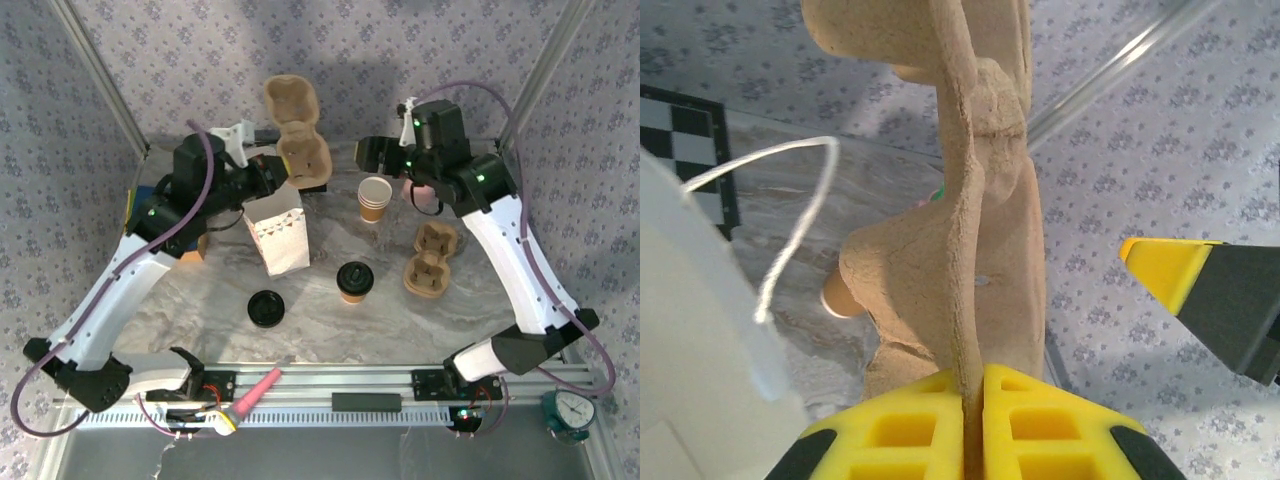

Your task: Pack the takeout coffee

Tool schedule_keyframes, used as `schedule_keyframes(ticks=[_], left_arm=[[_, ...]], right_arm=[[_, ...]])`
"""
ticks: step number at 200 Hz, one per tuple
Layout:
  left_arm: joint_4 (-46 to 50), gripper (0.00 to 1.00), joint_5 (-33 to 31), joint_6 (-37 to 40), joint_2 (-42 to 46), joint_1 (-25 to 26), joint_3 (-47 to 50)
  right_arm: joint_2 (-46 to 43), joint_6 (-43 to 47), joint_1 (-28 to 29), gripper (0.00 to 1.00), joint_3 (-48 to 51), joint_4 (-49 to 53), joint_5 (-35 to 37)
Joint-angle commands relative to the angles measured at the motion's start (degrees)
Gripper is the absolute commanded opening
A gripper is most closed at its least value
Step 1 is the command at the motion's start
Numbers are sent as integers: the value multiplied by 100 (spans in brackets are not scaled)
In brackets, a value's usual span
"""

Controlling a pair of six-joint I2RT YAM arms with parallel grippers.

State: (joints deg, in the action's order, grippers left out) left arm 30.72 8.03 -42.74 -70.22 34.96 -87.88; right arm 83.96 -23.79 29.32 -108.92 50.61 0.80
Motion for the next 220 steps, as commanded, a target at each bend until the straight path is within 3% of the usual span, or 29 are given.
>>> schedule_keyframes(ticks=[1, 34, 69, 130, 185, 220], left_arm=[[234, 11, -67, -52, 322, -206, 125], [353, 11, 108, -143, 665, -564, 427], [390, 11, 264, -39, 859, -649, 660], [82, 11, 300, 88, 1127, -645, 1136], [73, 11, 273, 104, 1220, -652, 1188], [-29, 11, 319, -16, 1282, -655, 1132]], right_arm=[[216, 362, 299, 81, -542, 136, 258], [705, 677, 793, 79, -1160, 335, 296], [1417, 815, 1195, 67, -2153, 740, 175], [2646, 179, 1679, 53, -4037, 1242, -28], [2856, -60, 1888, 52, -4014, 1290, 342], [2392, -250, 1619, 52, -3031, 1158, 49]])
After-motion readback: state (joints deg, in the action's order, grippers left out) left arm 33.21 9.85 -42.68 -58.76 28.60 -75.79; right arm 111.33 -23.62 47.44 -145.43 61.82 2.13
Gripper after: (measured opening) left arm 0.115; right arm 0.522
